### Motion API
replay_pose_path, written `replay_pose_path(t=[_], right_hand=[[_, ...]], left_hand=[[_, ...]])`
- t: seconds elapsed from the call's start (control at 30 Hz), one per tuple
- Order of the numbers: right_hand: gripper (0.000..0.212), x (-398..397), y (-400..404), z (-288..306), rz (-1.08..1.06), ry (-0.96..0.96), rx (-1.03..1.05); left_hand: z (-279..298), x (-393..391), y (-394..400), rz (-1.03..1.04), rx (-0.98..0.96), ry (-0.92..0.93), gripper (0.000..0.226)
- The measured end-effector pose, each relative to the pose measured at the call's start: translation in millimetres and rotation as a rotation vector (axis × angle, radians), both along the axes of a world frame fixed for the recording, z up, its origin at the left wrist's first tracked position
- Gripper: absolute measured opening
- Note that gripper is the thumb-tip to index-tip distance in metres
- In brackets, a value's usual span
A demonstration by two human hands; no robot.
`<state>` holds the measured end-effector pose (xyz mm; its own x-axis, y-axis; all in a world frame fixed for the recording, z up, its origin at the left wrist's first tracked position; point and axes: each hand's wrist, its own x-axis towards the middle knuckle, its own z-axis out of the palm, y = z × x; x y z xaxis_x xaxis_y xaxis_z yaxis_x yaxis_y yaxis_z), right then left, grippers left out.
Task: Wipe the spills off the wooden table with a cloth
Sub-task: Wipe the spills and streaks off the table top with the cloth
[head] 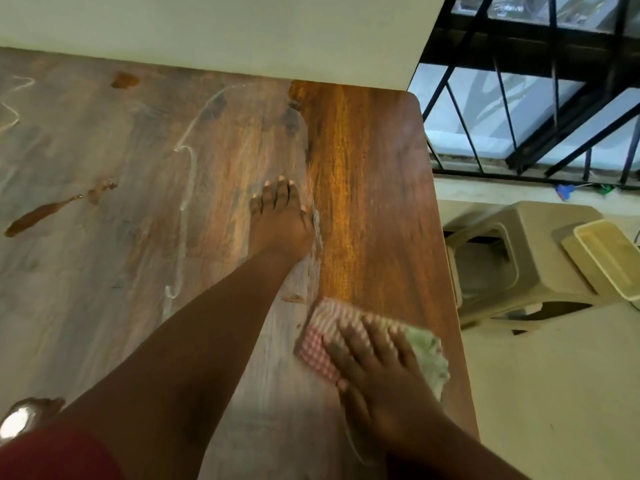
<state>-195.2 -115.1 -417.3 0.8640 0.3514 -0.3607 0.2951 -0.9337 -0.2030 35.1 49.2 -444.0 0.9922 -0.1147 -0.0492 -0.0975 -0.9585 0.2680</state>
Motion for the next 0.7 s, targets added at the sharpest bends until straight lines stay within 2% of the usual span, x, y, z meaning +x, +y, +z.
replay_pose_path(t=[0.13,0.27,0.43,0.5,0.6,0.7], right_hand=[[0.054,-59,-4,0,0.089,0.032,0.016],[0.056,-28,-7,4,0.068,-0.003,0.001],[0.055,5,5,1,-0.069,-0.066,0.020],[0.056,-16,11,4,-0.083,-0.023,0.033],[0.055,-72,18,8,0.013,0.059,0.022],[0.051,-104,11,8,0.070,0.061,0.012]], left_hand=[[3,-4,0,-0.019,0.006,-0.025,0.058],[3,-5,0,-0.031,-0.018,-0.036,0.058],[-2,-6,1,-0.035,-0.054,-0.049,0.057],[-2,-7,1,-0.037,-0.065,-0.049,0.058],[-2,-9,1,-0.067,-0.074,-0.075,0.057],[0,-10,1,-0.082,-0.092,-0.115,0.055]])
